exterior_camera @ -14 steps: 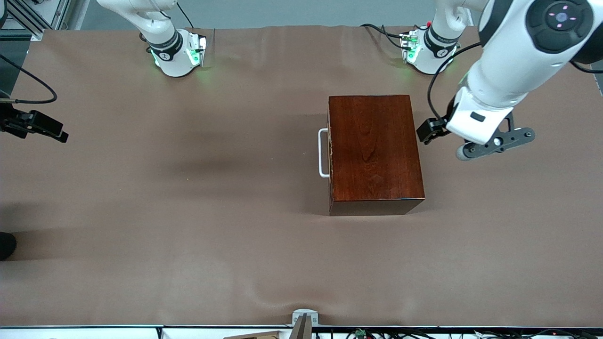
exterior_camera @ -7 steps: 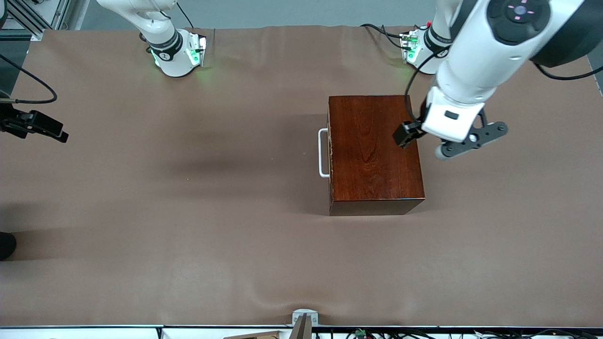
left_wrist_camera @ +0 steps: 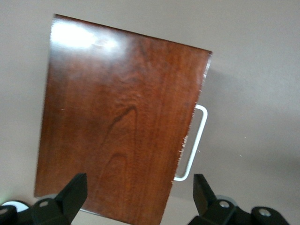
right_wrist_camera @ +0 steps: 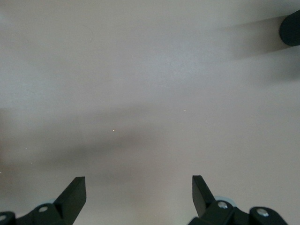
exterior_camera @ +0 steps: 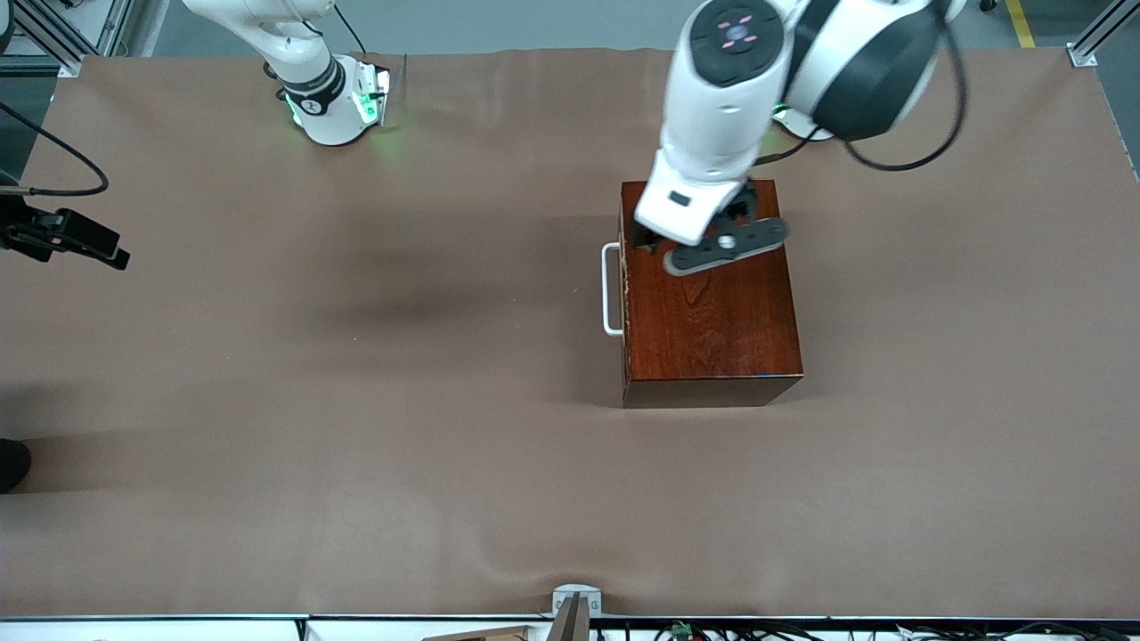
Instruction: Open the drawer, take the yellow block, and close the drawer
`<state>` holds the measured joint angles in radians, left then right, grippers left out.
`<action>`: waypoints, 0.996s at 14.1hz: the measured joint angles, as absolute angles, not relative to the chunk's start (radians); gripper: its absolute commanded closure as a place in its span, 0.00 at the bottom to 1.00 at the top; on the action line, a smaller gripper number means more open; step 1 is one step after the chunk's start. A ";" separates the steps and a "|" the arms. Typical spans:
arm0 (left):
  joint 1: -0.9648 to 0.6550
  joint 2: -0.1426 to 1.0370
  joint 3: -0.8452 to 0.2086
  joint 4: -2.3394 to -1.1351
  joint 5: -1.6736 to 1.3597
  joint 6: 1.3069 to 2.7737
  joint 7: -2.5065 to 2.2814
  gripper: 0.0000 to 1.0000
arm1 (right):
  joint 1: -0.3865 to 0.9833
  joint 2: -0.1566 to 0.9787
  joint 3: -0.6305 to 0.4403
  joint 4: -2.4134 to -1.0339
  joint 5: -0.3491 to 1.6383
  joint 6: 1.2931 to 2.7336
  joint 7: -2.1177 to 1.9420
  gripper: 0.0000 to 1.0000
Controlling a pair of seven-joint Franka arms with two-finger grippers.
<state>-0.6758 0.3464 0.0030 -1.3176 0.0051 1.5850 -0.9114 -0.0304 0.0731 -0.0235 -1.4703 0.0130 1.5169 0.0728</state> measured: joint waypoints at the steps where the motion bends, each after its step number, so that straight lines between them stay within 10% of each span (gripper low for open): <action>1: -0.687 0.364 0.004 -1.312 0.005 1.599 -0.912 0.00 | -0.030 0.073 -0.024 -1.470 0.013 1.517 0.073 0.00; 14: -0.818 0.545 0.011 -1.281 0.007 1.858 -1.031 0.00 | -0.030 0.073 -0.023 -1.470 0.013 1.517 0.073 0.00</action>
